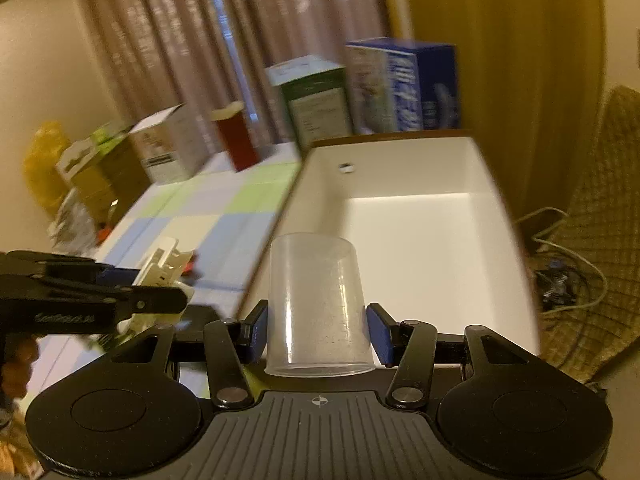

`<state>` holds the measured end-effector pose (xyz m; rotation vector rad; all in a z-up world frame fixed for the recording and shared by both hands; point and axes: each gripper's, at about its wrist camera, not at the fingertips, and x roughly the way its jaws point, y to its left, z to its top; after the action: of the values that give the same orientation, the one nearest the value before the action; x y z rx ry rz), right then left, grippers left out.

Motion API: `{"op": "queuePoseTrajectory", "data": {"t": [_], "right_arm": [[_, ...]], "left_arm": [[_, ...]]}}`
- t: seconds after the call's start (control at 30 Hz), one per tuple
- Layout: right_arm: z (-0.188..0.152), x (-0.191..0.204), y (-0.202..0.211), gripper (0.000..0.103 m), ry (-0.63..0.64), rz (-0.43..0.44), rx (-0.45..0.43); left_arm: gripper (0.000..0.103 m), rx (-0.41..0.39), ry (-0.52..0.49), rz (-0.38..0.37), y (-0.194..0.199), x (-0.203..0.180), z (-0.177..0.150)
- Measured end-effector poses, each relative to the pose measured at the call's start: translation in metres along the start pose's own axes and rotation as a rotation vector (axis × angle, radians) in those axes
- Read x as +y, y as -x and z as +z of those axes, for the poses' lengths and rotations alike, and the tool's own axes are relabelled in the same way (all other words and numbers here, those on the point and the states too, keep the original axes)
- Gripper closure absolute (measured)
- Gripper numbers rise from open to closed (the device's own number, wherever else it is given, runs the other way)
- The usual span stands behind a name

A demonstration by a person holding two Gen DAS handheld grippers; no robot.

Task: Organize objects
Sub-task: 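Lift the white clip and clear cup and carry both over the cardboard box, then open both tools to drop the clip and cup into the box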

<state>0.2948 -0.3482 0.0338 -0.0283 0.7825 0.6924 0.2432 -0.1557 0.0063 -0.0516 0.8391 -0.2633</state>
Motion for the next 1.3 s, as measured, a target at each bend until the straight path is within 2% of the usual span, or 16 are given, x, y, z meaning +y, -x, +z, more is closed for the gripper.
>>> {"op": "queuePoseTrajectory", "data": {"t": [0.1, 0.3, 0.67, 0.9, 1.17, 1.3], "right_arm": [[0.008, -0.022, -0.012, 0.055, -0.001, -0.053, 0.016], [0.019, -0.055, -0.04, 0.055, 0.025, -0.105, 0.086], [0.025, -0.074, -0.095, 0.055, 0.183, -0.137, 0.211], [0.033, -0.078, -0.111, 0.055, 0.285, -0.154, 0.231], [0.036, -0.077, -0.119, 0.054, 0.349, -0.153, 0.216], [0.035, -0.079, -0.118, 0.042, 0.348, -0.159, 0.2]], "left_arm": [[0.067, -0.002, -0.019, -0.028, -0.02, -0.021, 0.017], [0.067, 0.041, -0.038, -0.035, -0.067, -0.051, 0.049], [0.067, 0.164, -0.054, -0.001, -0.141, -0.065, 0.066], [0.067, 0.21, -0.088, 0.039, -0.17, -0.065, 0.068], [0.067, 0.231, -0.12, 0.055, -0.185, -0.066, 0.073], [0.064, 0.218, -0.134, 0.057, -0.183, -0.066, 0.075]]}}
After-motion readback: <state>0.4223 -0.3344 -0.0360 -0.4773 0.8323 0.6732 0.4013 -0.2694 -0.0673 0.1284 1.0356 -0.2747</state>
